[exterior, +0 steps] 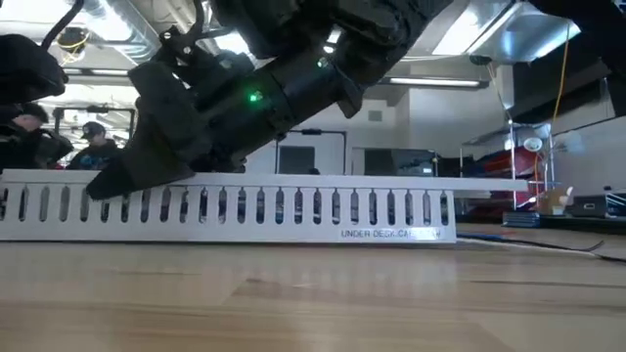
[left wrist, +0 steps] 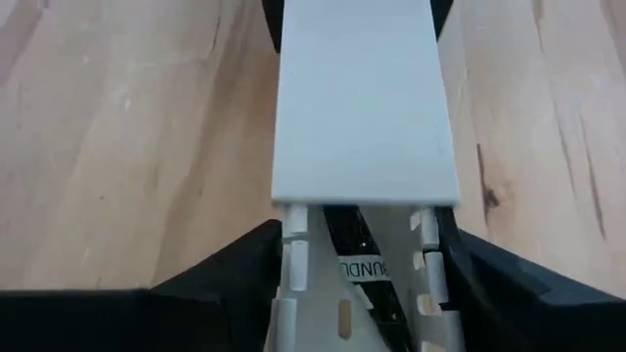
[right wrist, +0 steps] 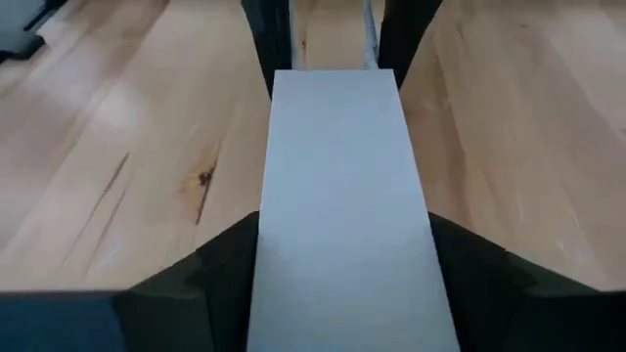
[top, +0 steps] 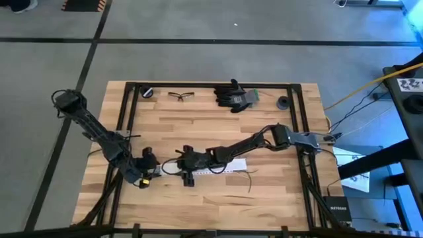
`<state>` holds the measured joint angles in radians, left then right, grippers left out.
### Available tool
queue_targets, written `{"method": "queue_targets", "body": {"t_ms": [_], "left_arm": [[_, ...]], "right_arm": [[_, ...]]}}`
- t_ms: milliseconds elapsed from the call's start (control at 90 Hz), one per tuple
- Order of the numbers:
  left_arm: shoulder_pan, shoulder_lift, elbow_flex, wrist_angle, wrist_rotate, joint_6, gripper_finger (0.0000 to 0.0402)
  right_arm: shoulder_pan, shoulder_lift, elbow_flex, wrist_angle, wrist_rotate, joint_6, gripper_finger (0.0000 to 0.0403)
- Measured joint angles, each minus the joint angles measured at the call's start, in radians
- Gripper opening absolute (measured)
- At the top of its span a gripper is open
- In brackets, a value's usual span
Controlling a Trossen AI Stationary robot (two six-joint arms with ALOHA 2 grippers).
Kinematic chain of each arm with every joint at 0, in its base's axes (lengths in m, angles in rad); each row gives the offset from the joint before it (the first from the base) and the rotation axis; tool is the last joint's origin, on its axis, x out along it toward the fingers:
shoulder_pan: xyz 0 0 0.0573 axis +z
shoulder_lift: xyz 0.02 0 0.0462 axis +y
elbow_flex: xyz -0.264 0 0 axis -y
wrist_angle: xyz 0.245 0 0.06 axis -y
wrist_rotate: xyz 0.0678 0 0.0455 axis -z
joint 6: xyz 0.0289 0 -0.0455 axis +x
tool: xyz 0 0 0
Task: Ziptie cables
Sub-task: Close the white cable duct
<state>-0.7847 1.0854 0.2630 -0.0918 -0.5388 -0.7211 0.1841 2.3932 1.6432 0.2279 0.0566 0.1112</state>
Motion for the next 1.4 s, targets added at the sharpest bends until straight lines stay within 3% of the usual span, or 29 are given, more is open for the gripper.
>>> {"method": "queue_targets", "body": {"t_ms": [300,511,611,700,778,889,967,1178,1400], "left_arm": [[0.033,0.039,0.001,0.055,-0.011,0.051,0.0230],[0.101,0.095,0.008,0.193,-0.018,0.108,0.0269],[0.154,0.112,0.016,0.259,0.027,0.204,0.0283],[0.182,0.100,0.076,0.161,0.067,0.236,0.0287],[0.187,0.069,0.158,-0.047,0.105,0.212,0.0287],[0.145,0.025,0.267,-0.340,0.134,0.120,0.0288],[0.087,-0.004,0.293,-0.438,0.113,0.056,0.0288],[-0.047,-0.027,0.189,-0.420,-0.078,-0.080,0.0288],[-0.071,-0.025,0.070,-0.249,-0.101,-0.084,0.0288]], "right_arm": [[-0.003,-0.014,0.010,-0.113,0.004,-0.020,0.0225],[-0.004,-0.059,0.014,-0.274,0.010,-0.056,0.0225],[-0.004,-0.087,0.013,-0.369,0.021,-0.070,0.0225],[-0.003,-0.103,0.013,-0.435,0.034,-0.087,0.0225],[-0.003,-0.105,0.013,-0.452,0.039,-0.086,0.0225],[-0.003,-0.105,0.012,-0.455,0.037,-0.076,0.0225],[-0.003,-0.105,0.012,-0.455,0.038,-0.063,0.0225],[-0.003,-0.101,0.008,-0.406,0.041,-0.060,0.0225],[-0.002,-0.101,0.008,-0.404,0.040,-0.058,0.0225]]}}
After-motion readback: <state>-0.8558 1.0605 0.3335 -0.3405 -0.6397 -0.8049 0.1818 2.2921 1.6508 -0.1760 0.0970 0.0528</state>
